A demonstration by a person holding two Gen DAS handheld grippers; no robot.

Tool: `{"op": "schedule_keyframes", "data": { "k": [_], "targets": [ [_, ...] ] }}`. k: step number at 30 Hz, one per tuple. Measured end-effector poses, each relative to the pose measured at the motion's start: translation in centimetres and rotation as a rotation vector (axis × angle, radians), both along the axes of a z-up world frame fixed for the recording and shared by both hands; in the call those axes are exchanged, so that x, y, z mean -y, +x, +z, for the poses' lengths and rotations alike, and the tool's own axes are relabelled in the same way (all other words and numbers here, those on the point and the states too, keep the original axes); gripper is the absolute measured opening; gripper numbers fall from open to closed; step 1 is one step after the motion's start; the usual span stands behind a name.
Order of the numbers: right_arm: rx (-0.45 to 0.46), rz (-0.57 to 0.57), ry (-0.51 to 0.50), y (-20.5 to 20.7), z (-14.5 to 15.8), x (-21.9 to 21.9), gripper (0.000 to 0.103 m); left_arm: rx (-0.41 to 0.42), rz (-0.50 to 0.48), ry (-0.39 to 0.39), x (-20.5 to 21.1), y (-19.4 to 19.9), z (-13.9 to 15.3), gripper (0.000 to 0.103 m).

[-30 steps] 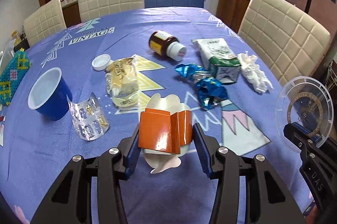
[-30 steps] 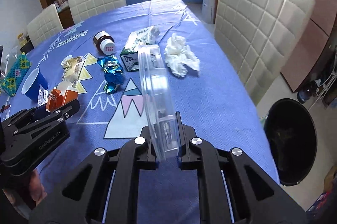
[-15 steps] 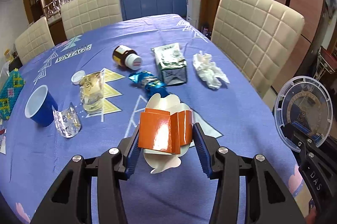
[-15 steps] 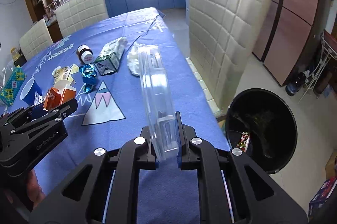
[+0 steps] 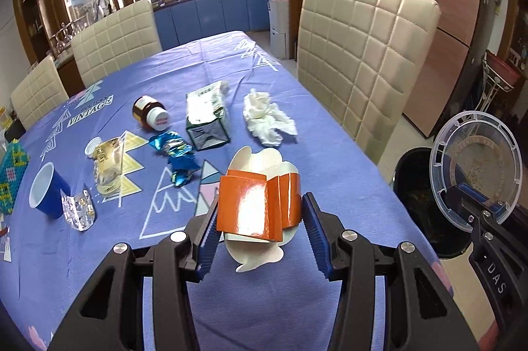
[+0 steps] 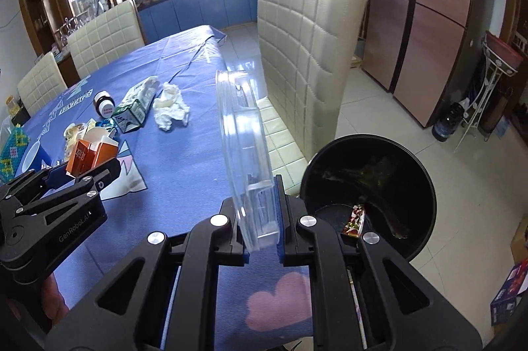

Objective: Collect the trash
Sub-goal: 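Carry the clear lid in the right tool to the bin and release it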

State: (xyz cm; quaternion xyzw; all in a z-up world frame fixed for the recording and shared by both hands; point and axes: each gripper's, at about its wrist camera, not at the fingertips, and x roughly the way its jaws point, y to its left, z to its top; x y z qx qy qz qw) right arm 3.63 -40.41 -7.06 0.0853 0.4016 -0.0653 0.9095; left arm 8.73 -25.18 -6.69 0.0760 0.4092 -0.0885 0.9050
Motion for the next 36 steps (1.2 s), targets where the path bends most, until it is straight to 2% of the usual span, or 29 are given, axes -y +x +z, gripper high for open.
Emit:
{"op": "schedule_keyframes", "data": {
  "k": [13, 20, 36],
  "targets": [
    [0.014, -0.093, 0.001, -1.4, -0.4, 4.6, 0.013, 0.035, -0.093, 0.024, 5.9, -0.8, 0.6, 0.046],
    [0.014, -0.136, -0.014, -1.6, -0.8, 6.6, 0.013, 0.022, -0.139, 0.027, 8.7, -0.7, 0.1, 0.046],
    [0.003, -0.199, 0.006, -1.3, -1.7, 9.8, 0.013, 0.012, -0.186, 0.025, 11.6, -0.3, -0.5, 0.046]
  ]
}}
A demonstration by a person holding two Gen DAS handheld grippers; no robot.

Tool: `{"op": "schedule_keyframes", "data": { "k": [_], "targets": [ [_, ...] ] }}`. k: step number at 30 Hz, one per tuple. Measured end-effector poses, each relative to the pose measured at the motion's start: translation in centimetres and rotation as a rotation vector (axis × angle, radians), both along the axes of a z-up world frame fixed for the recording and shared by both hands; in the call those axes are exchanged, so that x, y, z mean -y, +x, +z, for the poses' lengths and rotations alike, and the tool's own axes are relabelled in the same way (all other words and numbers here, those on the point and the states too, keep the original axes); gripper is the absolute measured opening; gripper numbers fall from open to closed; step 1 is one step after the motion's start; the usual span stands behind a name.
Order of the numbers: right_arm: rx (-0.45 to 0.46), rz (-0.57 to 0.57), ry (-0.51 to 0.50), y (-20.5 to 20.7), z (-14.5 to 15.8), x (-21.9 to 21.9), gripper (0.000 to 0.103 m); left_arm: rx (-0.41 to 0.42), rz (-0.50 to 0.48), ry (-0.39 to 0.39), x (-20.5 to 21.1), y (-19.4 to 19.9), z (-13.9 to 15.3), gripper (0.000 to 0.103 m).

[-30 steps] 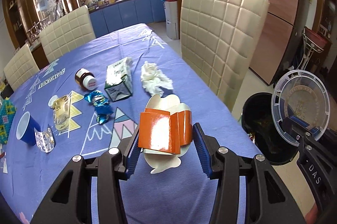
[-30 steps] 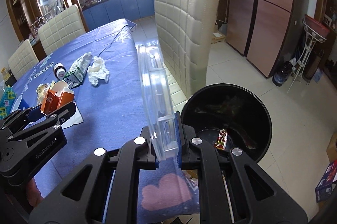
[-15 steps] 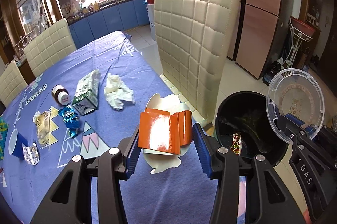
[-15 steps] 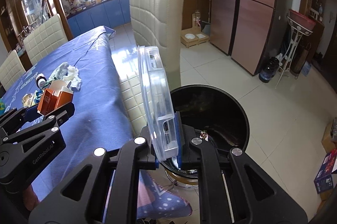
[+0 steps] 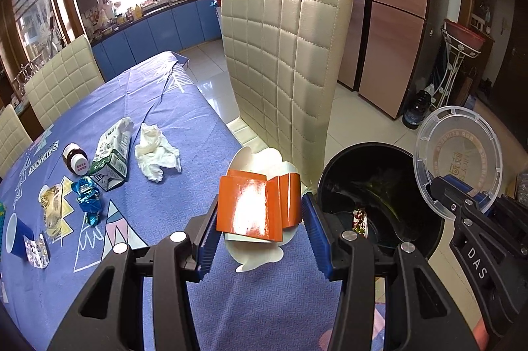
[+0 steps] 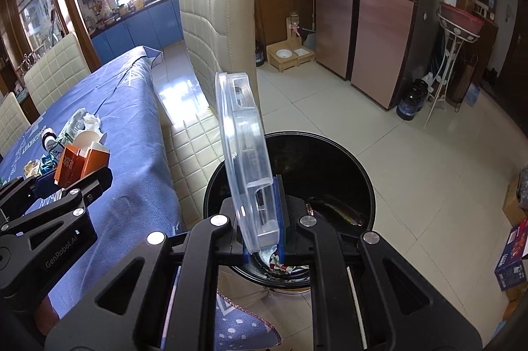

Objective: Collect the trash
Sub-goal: 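Carry the clear lid in the right tool to the bin and release it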

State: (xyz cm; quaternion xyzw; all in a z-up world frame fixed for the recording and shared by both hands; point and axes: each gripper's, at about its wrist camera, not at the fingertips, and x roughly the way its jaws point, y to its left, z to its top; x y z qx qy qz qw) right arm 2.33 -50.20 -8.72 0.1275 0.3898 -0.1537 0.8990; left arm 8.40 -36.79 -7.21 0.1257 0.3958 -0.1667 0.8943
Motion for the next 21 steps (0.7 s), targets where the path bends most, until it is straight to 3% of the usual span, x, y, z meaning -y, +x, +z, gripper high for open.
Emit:
{"op": "schedule_keyframes", "data": {
  "k": [21],
  "targets": [
    [0.002, -0.023, 0.044, 0.6, -0.4, 1.2, 0.015, -0.014, 0.001, -0.003, 0.1, 0.4, -0.4, 0.046]
  ]
}}
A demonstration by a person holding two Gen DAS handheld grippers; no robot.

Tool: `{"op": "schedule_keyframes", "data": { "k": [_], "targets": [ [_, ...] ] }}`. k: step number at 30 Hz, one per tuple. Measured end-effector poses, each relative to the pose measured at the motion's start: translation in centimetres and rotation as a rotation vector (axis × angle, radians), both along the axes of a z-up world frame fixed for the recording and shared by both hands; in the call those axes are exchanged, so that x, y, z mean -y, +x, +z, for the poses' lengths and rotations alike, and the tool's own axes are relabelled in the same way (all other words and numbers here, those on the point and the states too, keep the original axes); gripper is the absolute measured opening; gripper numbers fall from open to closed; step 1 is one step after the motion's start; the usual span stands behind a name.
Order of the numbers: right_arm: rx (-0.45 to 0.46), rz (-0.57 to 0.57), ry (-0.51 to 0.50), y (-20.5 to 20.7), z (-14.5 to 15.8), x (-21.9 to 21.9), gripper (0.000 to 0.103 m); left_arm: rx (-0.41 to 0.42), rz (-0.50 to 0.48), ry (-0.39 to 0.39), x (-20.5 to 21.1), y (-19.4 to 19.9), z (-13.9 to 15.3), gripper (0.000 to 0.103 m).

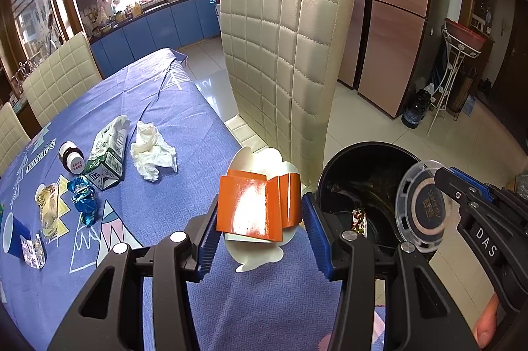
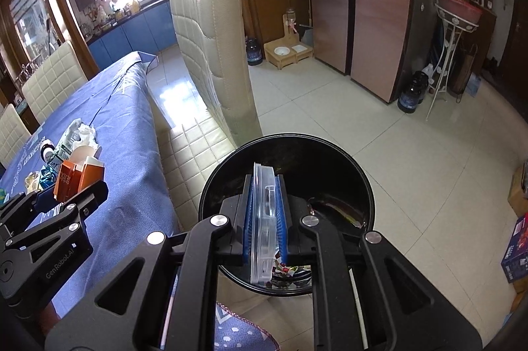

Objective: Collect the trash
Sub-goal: 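Carry the clear lid in the right tool to the bin and release it, then lower the orange box into the bin and open the left tool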

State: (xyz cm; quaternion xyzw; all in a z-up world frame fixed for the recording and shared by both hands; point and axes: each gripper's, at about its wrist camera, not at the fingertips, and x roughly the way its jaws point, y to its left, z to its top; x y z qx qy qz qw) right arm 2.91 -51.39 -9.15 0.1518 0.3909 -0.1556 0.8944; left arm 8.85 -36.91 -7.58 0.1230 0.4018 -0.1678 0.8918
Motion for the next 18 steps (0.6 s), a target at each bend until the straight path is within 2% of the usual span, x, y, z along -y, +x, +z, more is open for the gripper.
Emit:
{"op": "schedule_keyframes", "data": {
  "k": [4, 5, 6, 7, 8, 9, 10, 12, 18],
  "targets": [
    [-0.007, -0.006, 0.009, 0.0, -0.2, 0.3, 0.015, 0.003, -0.005, 0.0, 0.1, -0.1, 0.0, 0.046],
    [-0.012, -0.006, 0.009, 0.1, -0.3, 0.4, 0.018, 0.003, -0.006, 0.0, 0.1, -0.1, 0.0, 0.046],
    [-0.029, -0.004, 0.001, 0.2, -0.4, 0.4, 0.033, 0.003, -0.007, 0.001, 0.2, -0.1, 0.0, 0.046],
    [-0.045, -0.006, -0.018, 0.4, -0.5, 0.4, 0.071, 0.003, -0.008, 0.002, 0.2, -0.2, 0.0, 0.046],
    [-0.047, -0.019, -0.045, 0.4, -0.4, 0.4, 0.092, 0.002, -0.009, 0.001, 0.2, -0.2, 0.0, 0.046],
    [-0.019, -0.038, -0.077, 0.1, 0.0, 0.4, 0.098, 0.003, -0.011, 0.002, 0.3, -0.3, 0.0, 0.046],
    [0.03, -0.062, -0.118, -0.4, 0.5, 0.3, 0.1, 0.005, -0.01, 0.003, 0.3, -0.3, 0.0, 0.046],
    [0.041, -0.073, -0.158, -0.6, 0.9, 0.3, 0.1, 0.005, -0.009, 0.005, 0.3, -0.3, 0.0, 0.046],
    [0.049, -0.082, -0.134, -0.7, 0.9, 0.9, 0.1, 0.007, -0.016, 0.005, 0.6, -0.3, 0.2, 0.046]
  ]
}}
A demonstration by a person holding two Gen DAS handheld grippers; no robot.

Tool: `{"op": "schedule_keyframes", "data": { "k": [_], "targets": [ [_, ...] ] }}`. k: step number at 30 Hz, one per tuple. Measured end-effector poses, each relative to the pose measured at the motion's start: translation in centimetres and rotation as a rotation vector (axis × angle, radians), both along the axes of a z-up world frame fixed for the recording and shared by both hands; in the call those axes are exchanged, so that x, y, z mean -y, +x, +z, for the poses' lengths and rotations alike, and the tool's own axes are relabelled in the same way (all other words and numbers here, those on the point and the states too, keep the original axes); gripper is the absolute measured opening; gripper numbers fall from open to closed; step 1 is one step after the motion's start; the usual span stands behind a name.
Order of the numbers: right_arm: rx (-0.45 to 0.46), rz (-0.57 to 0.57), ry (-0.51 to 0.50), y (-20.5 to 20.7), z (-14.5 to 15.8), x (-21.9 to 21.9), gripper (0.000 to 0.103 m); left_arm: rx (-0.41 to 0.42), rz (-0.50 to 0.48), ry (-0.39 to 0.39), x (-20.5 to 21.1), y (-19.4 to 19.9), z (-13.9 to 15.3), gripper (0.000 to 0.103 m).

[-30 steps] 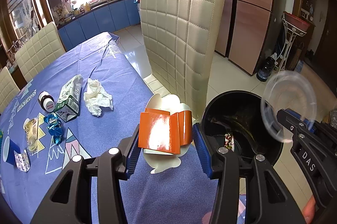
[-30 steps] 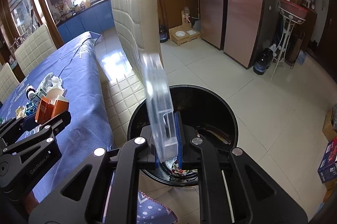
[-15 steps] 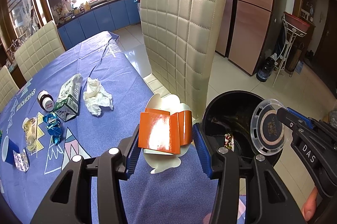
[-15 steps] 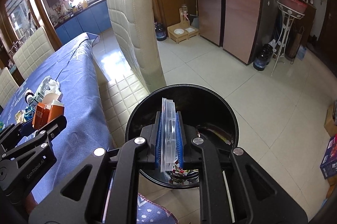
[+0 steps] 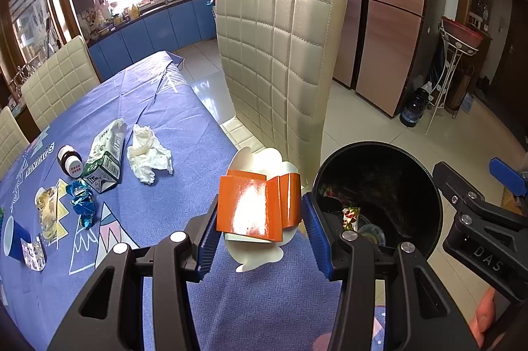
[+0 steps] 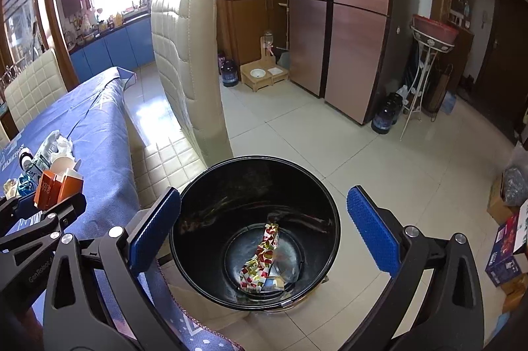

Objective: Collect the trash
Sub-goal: 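Lower the orange box into the bin and open the left tool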

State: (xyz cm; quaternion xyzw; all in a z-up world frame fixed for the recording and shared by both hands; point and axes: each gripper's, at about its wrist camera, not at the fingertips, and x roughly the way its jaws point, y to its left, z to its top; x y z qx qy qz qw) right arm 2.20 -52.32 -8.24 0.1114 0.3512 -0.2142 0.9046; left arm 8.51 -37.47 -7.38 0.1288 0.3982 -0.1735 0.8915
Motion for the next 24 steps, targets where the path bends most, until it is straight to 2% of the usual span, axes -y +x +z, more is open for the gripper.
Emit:
{"op": "schedule_keyframes", "data": {
  "k": [12, 24],
  "targets": [
    [0.017, -0.063, -0.018, -2.0, 0.2, 2.1, 0.1, 0.007, -0.042, 0.002, 2.6, -0.6, 0.3, 0.046],
    [0.029, -0.167, -0.013, -5.2, 0.6, 7.0, 0.1, 0.006, -0.108, -0.014, 7.3, -1.5, 0.8, 0.049]
  ]
}}
